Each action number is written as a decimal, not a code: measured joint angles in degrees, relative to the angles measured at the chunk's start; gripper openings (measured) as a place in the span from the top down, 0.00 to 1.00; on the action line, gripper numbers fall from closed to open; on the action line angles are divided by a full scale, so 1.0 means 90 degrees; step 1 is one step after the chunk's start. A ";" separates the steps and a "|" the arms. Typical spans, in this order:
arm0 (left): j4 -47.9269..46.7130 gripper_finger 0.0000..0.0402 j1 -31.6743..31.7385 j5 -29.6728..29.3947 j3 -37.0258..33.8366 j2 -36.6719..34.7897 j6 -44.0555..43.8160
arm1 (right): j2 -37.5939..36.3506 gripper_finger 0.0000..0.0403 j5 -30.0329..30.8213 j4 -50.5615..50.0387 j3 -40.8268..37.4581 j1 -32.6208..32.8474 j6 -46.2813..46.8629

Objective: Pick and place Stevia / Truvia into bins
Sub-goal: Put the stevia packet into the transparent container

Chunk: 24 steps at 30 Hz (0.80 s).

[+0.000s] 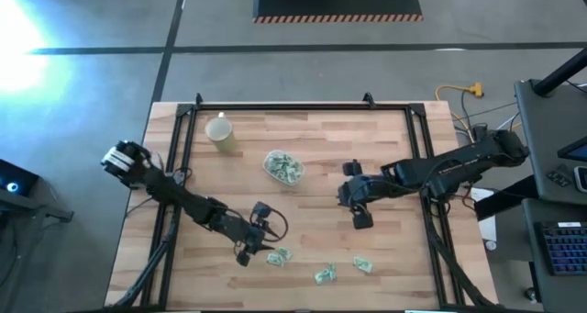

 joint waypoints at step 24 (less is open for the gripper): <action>0.0124 0.61 0.0010 0.0460 0.0671 0.1349 -0.0031 | -0.0604 0.83 0.0333 0.0045 -0.0405 0.0314 0.0205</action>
